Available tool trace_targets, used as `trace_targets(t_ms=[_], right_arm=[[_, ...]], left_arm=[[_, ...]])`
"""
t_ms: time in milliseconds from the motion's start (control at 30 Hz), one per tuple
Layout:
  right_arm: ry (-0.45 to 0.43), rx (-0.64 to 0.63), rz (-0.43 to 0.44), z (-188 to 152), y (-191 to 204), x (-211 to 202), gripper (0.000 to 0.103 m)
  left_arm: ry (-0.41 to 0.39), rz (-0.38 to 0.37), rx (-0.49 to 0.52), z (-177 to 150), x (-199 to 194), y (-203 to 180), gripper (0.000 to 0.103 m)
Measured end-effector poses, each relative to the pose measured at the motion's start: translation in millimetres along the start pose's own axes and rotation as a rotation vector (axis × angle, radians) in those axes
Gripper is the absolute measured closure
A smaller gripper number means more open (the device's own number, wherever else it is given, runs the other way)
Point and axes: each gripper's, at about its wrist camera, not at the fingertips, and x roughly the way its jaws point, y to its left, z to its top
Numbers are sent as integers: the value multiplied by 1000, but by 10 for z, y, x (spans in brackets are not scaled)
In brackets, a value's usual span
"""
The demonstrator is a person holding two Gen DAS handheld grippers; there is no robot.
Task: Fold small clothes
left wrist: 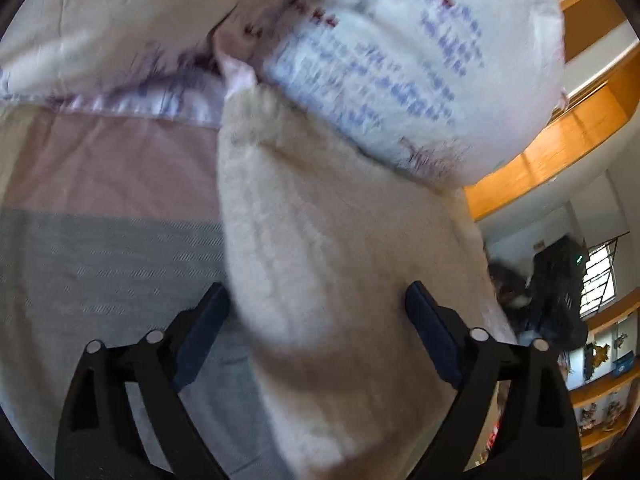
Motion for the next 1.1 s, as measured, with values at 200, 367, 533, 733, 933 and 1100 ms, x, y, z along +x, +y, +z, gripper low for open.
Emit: trace_targets(t_ms=[200, 367, 533, 733, 933, 1100], right_arm=[[0, -48, 123, -255, 161, 43, 69], [60, -210, 201, -558, 828, 389, 75], [16, -323, 5, -717, 1218, 661, 46], [-131, -428, 236, -1203, 1455, -195, 15], [1, -475, -66, -1349, 1530, 616, 14], [-142, -457, -57, -1569, 1554, 169, 13]], left_arm=[[-13, -125, -5, -4, -167, 93, 68], [-108, -10, 111, -170, -988, 376, 67], [-132, 216, 96, -201, -1155, 719, 48], [-249, 274, 151, -584, -1635, 576, 14], [-197, 330, 114, -1070, -1752, 622, 2], [-198, 430, 148, -1324, -1706, 512, 2]])
